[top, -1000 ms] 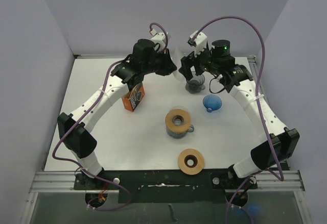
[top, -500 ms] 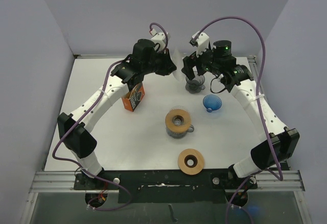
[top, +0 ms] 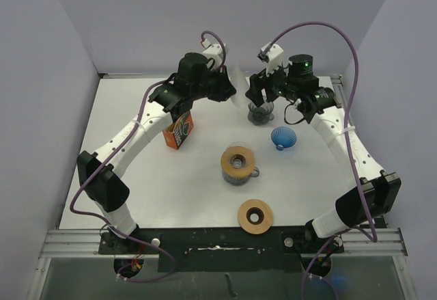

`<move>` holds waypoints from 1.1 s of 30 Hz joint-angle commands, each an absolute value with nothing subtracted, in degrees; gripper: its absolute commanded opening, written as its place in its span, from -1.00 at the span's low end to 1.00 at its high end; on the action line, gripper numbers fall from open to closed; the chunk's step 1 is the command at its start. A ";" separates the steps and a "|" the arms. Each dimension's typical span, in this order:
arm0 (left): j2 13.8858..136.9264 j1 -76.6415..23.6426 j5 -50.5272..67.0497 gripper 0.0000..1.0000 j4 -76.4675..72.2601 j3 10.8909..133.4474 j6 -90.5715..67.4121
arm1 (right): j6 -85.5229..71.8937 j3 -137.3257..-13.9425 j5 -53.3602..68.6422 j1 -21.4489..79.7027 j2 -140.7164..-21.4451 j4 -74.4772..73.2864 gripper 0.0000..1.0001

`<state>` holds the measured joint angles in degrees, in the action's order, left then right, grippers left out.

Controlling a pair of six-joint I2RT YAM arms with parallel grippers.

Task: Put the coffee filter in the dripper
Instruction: Place the coffee filter in the coffee dripper.

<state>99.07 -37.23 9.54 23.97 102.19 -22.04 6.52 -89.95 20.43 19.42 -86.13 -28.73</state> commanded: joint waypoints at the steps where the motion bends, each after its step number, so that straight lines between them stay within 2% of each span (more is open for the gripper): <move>1: 98.88 -38.02 8.63 -1.00 21.74 102.86 -20.47 | 3.76 -91.45 22.46 19.34 -85.04 -25.84 0.36; 24: 100.40 -39.81 2.44 -1.00 23.44 104.83 -17.34 | 2.14 -93.91 15.85 22.05 -86.90 -26.69 -0.35; 30: 100.55 -39.84 1.53 -1.00 23.86 105.44 -17.14 | 1.46 -93.70 16.70 22.19 -86.92 -26.67 -0.71; 33: 100.54 -39.87 0.75 -1.00 23.91 105.54 -16.85 | 1.19 -93.69 16.61 22.25 -86.84 -26.62 -0.74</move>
